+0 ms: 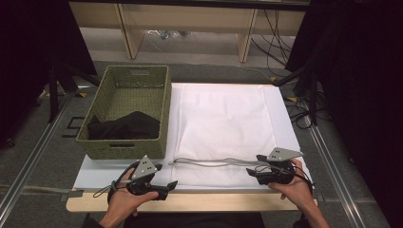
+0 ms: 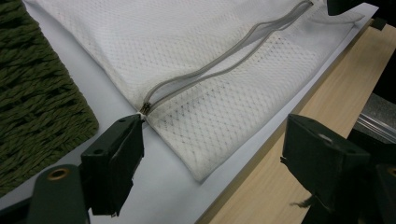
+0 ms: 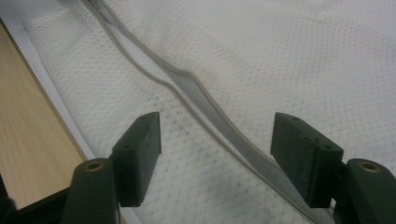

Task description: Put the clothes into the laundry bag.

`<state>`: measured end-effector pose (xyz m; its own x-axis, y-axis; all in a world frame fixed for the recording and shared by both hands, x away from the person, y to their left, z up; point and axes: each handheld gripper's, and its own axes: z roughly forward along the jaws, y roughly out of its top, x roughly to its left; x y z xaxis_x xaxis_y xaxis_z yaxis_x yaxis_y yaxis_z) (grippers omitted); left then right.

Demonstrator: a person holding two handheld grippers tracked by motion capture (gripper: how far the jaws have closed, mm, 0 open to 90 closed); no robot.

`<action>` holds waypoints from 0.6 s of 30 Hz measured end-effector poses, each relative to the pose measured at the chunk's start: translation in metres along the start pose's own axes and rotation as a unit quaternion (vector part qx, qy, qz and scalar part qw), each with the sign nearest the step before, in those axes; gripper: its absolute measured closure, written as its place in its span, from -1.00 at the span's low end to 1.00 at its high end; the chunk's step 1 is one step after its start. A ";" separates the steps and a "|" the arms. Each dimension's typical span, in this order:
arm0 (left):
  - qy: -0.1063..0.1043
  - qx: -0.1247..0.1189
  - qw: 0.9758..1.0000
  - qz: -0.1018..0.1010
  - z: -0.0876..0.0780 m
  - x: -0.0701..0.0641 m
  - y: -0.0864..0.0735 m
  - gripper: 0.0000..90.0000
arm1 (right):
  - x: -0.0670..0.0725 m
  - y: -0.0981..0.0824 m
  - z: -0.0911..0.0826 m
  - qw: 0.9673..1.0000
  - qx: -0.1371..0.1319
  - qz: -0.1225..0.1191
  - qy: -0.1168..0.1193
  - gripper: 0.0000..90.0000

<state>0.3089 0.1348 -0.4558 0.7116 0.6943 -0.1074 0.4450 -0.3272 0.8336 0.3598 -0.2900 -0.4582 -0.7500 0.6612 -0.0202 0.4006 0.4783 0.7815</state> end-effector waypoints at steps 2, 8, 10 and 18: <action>-0.003 -0.008 1.000 -0.014 0.001 -0.001 0.000 -0.55 | 0.000 0.000 0.000 1.000 0.001 -0.002 -0.003 -0.22; 0.000 0.000 1.000 -0.011 0.002 0.001 0.001 -0.55 | -0.001 0.001 0.001 1.000 0.000 -0.001 -0.010 -0.22; -0.001 -0.004 1.000 -0.013 0.002 0.002 0.001 -0.55 | -0.002 0.001 0.001 1.000 -0.001 -0.001 -0.010 -0.22; 0.001 0.003 1.000 -0.005 0.000 0.007 0.001 -0.55 | -0.005 0.006 0.005 1.000 -0.001 -0.013 -0.020 -0.21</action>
<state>0.3148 0.1393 -0.4554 0.7056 0.6992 -0.1149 0.4555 -0.3234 0.8294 0.3680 -0.2875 -0.4563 -0.7383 0.6711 -0.0666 0.3794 0.4950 0.7817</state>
